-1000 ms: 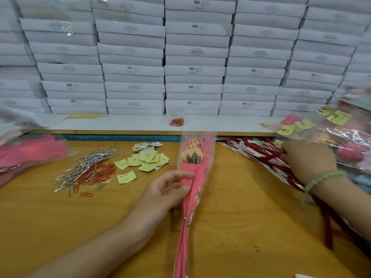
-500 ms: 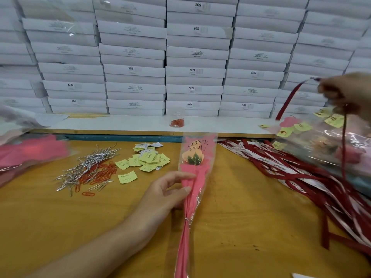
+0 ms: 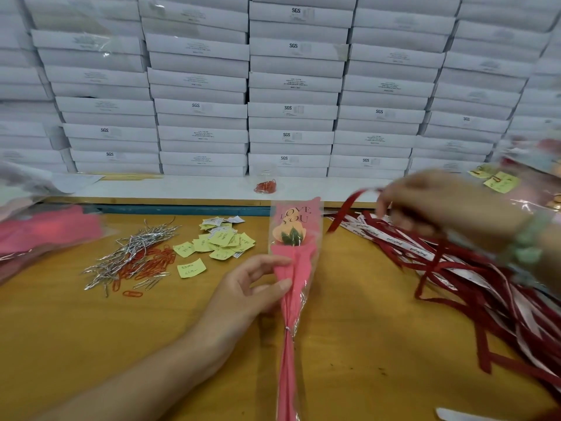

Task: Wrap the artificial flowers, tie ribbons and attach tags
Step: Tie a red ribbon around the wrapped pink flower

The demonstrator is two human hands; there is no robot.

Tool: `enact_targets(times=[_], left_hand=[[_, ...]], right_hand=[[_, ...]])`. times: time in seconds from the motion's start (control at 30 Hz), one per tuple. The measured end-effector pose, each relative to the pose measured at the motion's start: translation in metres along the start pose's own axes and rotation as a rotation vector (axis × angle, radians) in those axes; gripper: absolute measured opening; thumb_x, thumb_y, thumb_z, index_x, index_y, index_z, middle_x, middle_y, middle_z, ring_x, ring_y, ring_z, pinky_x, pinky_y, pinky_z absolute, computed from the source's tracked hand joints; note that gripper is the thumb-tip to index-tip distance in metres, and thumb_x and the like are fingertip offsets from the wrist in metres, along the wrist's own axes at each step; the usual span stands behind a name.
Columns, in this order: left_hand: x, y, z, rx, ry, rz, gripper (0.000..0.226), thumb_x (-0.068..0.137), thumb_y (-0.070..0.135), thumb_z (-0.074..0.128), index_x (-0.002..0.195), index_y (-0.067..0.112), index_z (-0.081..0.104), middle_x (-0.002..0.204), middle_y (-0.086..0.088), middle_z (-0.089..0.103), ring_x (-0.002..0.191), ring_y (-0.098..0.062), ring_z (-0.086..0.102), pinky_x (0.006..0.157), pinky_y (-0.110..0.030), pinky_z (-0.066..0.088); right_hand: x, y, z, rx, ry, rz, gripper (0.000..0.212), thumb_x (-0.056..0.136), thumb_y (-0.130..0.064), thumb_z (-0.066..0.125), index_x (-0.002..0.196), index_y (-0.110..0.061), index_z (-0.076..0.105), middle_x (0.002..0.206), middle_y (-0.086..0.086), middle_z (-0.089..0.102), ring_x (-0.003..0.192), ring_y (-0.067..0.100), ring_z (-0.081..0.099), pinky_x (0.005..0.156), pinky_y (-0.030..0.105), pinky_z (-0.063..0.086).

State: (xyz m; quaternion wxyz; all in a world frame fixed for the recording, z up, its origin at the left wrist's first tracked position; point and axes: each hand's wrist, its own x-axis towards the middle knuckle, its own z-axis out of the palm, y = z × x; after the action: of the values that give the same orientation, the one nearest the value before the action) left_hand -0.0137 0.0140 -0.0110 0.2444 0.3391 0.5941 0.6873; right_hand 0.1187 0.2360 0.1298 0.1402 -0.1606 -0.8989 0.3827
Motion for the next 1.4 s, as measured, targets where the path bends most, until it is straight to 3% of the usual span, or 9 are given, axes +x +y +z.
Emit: enact_targets(times=[0.23, 0.33, 0.47, 0.63, 0.77, 0.97, 1.07, 1.2, 1.4], left_hand=[[0.002, -0.003, -0.002, -0.044, -0.022, 0.031, 0.033, 0.079, 0.025, 0.076, 0.112, 0.024, 0.069, 0.122, 0.002, 0.068, 0.097, -0.028, 0.071, 0.078, -0.031, 0.059], [0.002, -0.002, -0.001, -0.031, -0.017, 0.043, 0.036, 0.077, 0.028, 0.077, 0.112, 0.024, 0.070, 0.121, 0.000, 0.069, 0.106, -0.025, 0.068, 0.086, -0.036, 0.058], [-0.002, 0.002, 0.003, 0.040, -0.084, 0.032, 0.026, 0.092, 0.025, 0.064, 0.117, 0.027, 0.068, 0.122, 0.001, 0.068, 0.114, -0.021, 0.064, 0.100, -0.043, 0.048], [-0.004, 0.006, 0.008, 0.187, -0.069, 0.046, 0.041, 0.079, 0.013, 0.056, 0.112, 0.033, 0.070, 0.113, 0.001, 0.068, 0.090, -0.016, 0.067, 0.085, -0.024, 0.051], [-0.006, 0.001, 0.005, 0.544, -0.094, 0.075, 0.057, 0.084, 0.005, 0.064, 0.122, 0.046, 0.057, 0.104, -0.005, 0.061, 0.085, -0.017, 0.061, 0.081, -0.030, 0.054], [-0.004, 0.002, 0.000, 0.718, -0.142, 0.127, 0.058, 0.087, 0.005, 0.067, 0.122, 0.048, 0.051, 0.090, 0.017, 0.061, 0.083, -0.003, 0.060, 0.080, -0.020, 0.049], [-0.003, 0.006, -0.004, 0.775, -0.158, 0.146, 0.055, 0.089, 0.006, 0.064, 0.123, 0.047, 0.052, 0.088, 0.020, 0.062, 0.080, 0.001, 0.060, 0.073, -0.013, 0.044], [-0.004, 0.017, -0.011, 0.926, -0.218, 0.119, 0.034, 0.088, 0.020, 0.064, 0.109, 0.043, 0.050, 0.084, 0.015, 0.058, 0.082, -0.005, 0.061, 0.076, -0.032, 0.051], [-0.005, 0.045, -0.022, 1.096, -0.631, 0.026, 0.013, 0.095, 0.042, 0.056, 0.088, 0.031, 0.056, 0.080, 0.016, 0.055, 0.073, -0.002, 0.049, 0.061, -0.015, 0.035]], right_hand=[[-0.017, 0.029, 0.101, -0.180, -0.408, 0.072, 0.033, 0.101, -0.015, 0.041, 0.073, -0.013, 0.059, 0.048, -0.003, 0.053, 0.030, 0.004, 0.040, 0.038, 0.013, 0.032], [-0.023, 0.031, 0.121, -0.296, -0.290, -0.118, 0.031, 0.097, -0.020, 0.046, 0.067, -0.021, 0.055, 0.045, -0.005, 0.052, 0.040, 0.007, 0.050, 0.050, 0.018, 0.040], [-0.029, 0.037, 0.135, -0.521, -0.115, -0.312, 0.025, 0.095, -0.036, 0.051, 0.073, -0.023, 0.052, 0.080, 0.002, 0.064, 0.076, 0.018, 0.056, 0.068, 0.034, 0.040], [-0.027, 0.043, 0.133, -0.342, -0.109, -0.339, 0.041, 0.092, -0.035, 0.061, 0.055, -0.042, 0.045, 0.061, -0.022, 0.052, 0.061, 0.002, 0.048, 0.060, 0.023, 0.035], [-0.025, 0.045, 0.132, -0.270, -0.130, -0.368, 0.044, 0.091, -0.030, 0.063, 0.054, -0.045, 0.046, 0.062, -0.034, 0.053, 0.060, -0.005, 0.051, 0.057, 0.014, 0.034], [-0.020, 0.042, 0.115, -0.042, -0.398, -0.148, 0.015, 0.088, -0.019, 0.066, 0.074, -0.025, 0.067, 0.052, -0.008, 0.061, 0.040, 0.002, 0.054, 0.046, 0.012, 0.041], [-0.014, 0.043, 0.103, 0.004, -0.565, -0.005, 0.011, 0.088, -0.020, 0.069, 0.085, -0.012, 0.061, 0.056, -0.007, 0.063, 0.042, 0.002, 0.054, 0.046, 0.016, 0.040], [-0.008, 0.043, 0.088, 0.037, -0.728, 0.076, 0.015, 0.090, -0.023, 0.067, 0.092, -0.013, 0.056, 0.060, -0.006, 0.065, 0.048, 0.003, 0.058, 0.051, 0.015, 0.044], [-0.006, 0.045, 0.075, 0.020, -0.883, 0.083, 0.013, 0.096, -0.026, 0.057, 0.093, -0.013, 0.056, 0.066, -0.009, 0.068, 0.058, 0.002, 0.063, 0.059, 0.013, 0.047]])
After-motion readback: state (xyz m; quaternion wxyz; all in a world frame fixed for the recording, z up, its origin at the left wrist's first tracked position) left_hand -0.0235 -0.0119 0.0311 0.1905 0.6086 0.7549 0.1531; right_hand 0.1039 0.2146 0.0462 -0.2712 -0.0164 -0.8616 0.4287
